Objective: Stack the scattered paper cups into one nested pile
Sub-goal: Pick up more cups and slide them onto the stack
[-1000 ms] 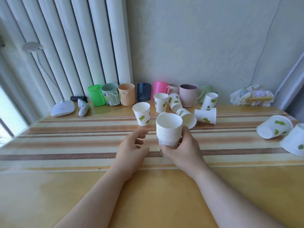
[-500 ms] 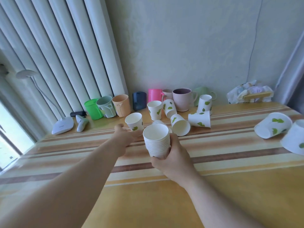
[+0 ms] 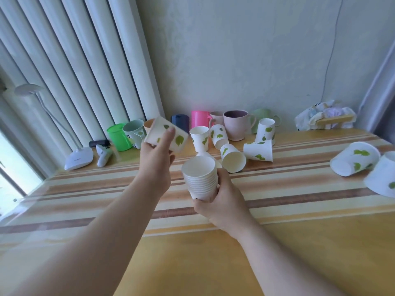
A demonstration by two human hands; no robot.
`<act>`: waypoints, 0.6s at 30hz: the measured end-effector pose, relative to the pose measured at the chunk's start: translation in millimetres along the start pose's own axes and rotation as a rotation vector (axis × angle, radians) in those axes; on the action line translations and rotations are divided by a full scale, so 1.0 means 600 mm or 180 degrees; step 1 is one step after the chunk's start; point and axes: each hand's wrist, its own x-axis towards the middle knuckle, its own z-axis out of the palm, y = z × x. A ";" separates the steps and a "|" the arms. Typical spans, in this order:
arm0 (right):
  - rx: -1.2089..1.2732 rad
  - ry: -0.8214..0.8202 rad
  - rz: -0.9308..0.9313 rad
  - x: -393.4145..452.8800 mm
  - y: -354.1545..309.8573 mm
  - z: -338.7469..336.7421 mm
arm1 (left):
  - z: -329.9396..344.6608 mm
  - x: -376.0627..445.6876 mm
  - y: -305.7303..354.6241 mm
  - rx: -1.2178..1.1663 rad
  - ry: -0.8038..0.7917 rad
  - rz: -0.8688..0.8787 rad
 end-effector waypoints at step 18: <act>-0.0055 -0.0025 0.0074 -0.002 -0.009 -0.001 | -0.042 -0.109 -0.059 0.1261 -0.1228 0.0529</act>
